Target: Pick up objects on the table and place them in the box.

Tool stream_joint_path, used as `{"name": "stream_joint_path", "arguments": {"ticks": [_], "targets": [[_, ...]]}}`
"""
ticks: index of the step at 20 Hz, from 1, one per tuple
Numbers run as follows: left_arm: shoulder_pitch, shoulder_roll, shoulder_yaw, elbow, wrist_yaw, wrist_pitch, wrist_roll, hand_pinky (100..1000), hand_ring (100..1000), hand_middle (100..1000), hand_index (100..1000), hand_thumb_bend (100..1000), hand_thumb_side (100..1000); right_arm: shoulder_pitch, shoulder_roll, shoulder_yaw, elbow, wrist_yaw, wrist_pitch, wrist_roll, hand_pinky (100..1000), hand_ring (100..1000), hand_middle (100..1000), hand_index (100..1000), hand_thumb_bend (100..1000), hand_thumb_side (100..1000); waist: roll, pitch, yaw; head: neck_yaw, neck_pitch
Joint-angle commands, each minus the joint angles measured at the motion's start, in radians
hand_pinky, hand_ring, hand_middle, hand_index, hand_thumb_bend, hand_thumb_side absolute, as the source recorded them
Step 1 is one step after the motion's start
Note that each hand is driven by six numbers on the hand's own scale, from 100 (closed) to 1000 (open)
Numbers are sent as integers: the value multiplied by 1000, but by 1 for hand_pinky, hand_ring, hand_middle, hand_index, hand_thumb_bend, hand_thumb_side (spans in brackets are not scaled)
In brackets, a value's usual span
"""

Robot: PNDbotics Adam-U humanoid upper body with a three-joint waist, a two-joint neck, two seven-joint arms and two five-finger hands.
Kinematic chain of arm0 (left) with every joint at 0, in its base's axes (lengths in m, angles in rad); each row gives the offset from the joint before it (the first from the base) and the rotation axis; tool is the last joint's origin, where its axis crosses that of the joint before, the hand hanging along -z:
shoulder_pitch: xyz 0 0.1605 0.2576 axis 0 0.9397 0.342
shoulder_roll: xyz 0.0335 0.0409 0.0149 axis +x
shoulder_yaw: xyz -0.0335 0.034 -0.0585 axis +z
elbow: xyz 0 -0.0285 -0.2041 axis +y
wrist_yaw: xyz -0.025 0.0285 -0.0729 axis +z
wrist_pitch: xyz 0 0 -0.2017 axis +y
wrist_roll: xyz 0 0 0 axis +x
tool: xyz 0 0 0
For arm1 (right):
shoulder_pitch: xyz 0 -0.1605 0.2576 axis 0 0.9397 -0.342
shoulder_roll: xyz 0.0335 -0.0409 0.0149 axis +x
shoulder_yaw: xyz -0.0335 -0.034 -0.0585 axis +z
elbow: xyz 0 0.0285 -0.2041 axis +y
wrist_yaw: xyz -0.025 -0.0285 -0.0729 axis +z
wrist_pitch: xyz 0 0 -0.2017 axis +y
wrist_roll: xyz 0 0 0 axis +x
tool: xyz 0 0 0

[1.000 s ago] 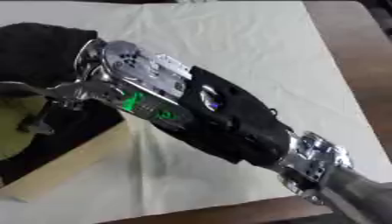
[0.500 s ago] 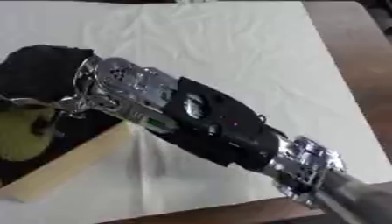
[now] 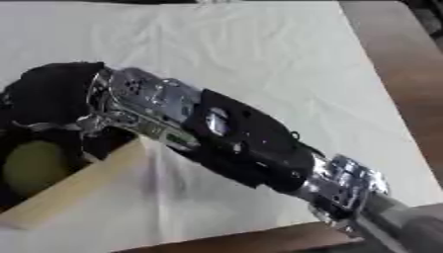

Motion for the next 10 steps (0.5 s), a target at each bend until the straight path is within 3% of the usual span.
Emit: {"name": "stream_joint_path", "arguments": {"ticks": [1,4,10], "targets": [[-1,16,20,-15,-4,1,6,592,688,708,763,992,844,-11,-28,-62,-76,-29,35,-32,883,852,807,892,386,100,2,-10,-3,3,-2],[7,14,27,-15,-7,1,13,592,688,709,764,993,844,-7,-39,-133,-149,-72,81,-77,880,835,795,889,366,100,10,-13,-16,16,-2],[23,12,38,-15,-14,-1,28,593,688,709,764,994,845,27,-109,-283,-247,-164,173,-170,873,808,771,861,292,304,22,-17,-38,54,-9]]}}
